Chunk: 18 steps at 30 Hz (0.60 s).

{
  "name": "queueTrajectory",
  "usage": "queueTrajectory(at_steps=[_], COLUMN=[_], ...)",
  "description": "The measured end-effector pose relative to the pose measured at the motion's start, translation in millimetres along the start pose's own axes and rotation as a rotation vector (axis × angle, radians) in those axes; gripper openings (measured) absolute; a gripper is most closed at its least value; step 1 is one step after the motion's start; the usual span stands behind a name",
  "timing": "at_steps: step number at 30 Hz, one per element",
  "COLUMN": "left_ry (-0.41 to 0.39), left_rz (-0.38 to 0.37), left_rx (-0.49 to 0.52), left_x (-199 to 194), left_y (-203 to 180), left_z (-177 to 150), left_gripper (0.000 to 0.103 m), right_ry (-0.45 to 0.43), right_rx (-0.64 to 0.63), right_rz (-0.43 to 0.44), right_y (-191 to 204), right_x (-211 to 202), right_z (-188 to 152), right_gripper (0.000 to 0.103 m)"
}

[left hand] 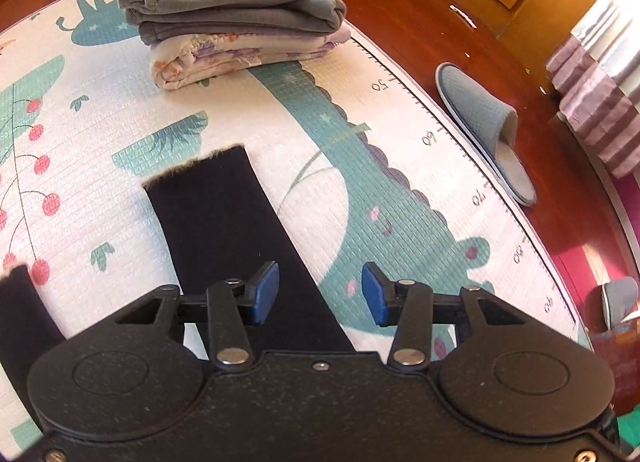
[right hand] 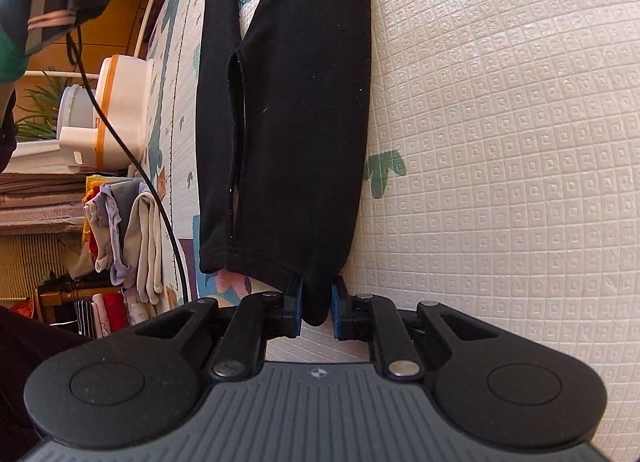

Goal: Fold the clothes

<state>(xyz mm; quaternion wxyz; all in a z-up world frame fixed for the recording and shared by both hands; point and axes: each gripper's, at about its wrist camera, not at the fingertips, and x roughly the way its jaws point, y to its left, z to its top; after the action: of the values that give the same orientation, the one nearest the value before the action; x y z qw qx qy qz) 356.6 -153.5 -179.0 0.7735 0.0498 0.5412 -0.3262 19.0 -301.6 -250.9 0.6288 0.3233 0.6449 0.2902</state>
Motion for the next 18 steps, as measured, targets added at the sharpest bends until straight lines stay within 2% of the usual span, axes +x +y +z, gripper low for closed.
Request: queueTrajectory(at_steps=[1,2,7,9,16,18], left_ry=[0.005,0.005,0.019,0.013,0.030,0.041], left_rz=[0.010,0.025,0.066,0.033,0.130,0.161], left_rx=[-0.027,-0.054,-0.178,-0.227,-0.171,-0.160], left_x=[11.0,19.4,44.4,48.8,67.7,74.4], left_y=[2.2,5.1,23.4,28.2,18.1,16.5], left_z=[10.7,18.3,37.3,39.4,43.5,42.4], left_gripper=[0.036,0.030,0.029,0.029,0.029,0.025], right_ry=[-0.003,-0.005,-0.007,-0.005,-0.016,-0.032], right_rx=[-0.001,-0.001,-0.017,-0.026,-0.066,-0.092], right_rz=[0.005,0.009,0.015,0.015,-0.006,-0.027], right_y=[-0.9,-1.5,-1.6,-1.6,1.7,4.4], right_x=[0.1,-0.8,-2.4,-2.3,-7.3,-11.4], right_z=[-0.7,-1.6,-3.9,-4.0,-6.6,-8.1], right_gripper=[0.016,0.016,0.016,0.016,0.016,0.016])
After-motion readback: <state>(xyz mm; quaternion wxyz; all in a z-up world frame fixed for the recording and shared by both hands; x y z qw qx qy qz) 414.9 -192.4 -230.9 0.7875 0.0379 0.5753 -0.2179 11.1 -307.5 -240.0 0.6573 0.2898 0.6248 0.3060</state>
